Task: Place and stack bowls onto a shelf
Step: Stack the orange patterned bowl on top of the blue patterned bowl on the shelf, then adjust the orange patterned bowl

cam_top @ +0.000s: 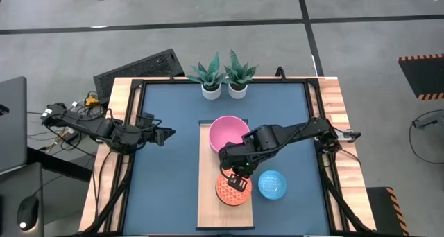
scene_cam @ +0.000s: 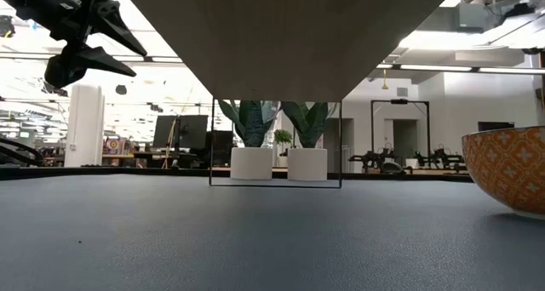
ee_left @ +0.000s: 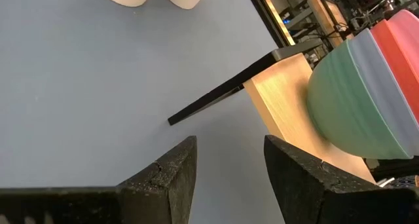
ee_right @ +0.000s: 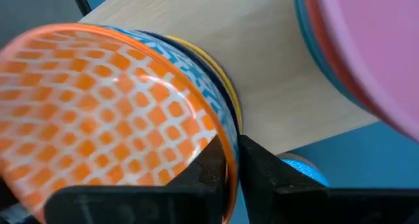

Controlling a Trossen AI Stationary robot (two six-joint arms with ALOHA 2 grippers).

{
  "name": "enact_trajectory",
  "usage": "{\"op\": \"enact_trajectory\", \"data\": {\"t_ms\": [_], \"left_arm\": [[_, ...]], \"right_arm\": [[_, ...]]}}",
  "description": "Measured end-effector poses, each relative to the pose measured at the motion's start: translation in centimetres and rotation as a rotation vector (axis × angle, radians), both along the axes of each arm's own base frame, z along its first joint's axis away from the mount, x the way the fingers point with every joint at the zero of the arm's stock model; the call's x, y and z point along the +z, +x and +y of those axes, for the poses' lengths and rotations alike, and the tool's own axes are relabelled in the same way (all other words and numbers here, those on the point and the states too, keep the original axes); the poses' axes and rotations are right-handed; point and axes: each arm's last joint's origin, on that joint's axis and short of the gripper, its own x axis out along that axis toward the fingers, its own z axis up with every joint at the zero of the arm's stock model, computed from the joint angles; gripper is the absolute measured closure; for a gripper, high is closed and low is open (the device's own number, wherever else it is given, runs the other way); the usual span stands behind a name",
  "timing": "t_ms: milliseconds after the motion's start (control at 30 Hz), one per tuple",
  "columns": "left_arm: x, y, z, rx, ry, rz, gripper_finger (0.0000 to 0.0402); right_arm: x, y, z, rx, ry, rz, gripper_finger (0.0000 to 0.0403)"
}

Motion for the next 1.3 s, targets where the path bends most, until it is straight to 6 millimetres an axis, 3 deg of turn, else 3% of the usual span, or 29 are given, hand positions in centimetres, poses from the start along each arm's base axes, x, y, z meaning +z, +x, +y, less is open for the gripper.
{"op": "enact_trajectory", "data": {"t_ms": [267,800,1000,1200,1300], "left_arm": [[0.0,0.0,0.0,0.000,0.000,0.000,0.0236],[0.0,0.0,0.0,0.001,0.010,0.003,0.0236],[0.0,0.0,0.0,0.001,0.010,0.003,0.0236],[0.0,0.0,0.0,-0.007,0.005,0.005,0.0236],[0.0,0.0,0.0,-0.007,0.005,0.005,0.0236]], "right_arm": [[0.0,0.1,-0.3,0.018,0.022,0.003,0.0276],[1.9,-0.8,-1.8,0.008,0.028,-0.056,0.0269],[2.5,-0.6,-1.4,0.009,0.021,-0.139,0.0303],[2.5,-0.6,-1.3,0.000,-0.008,-0.156,0.0379],[2.5,-0.5,-1.4,-0.005,-0.029,-0.165,0.0385]]}}
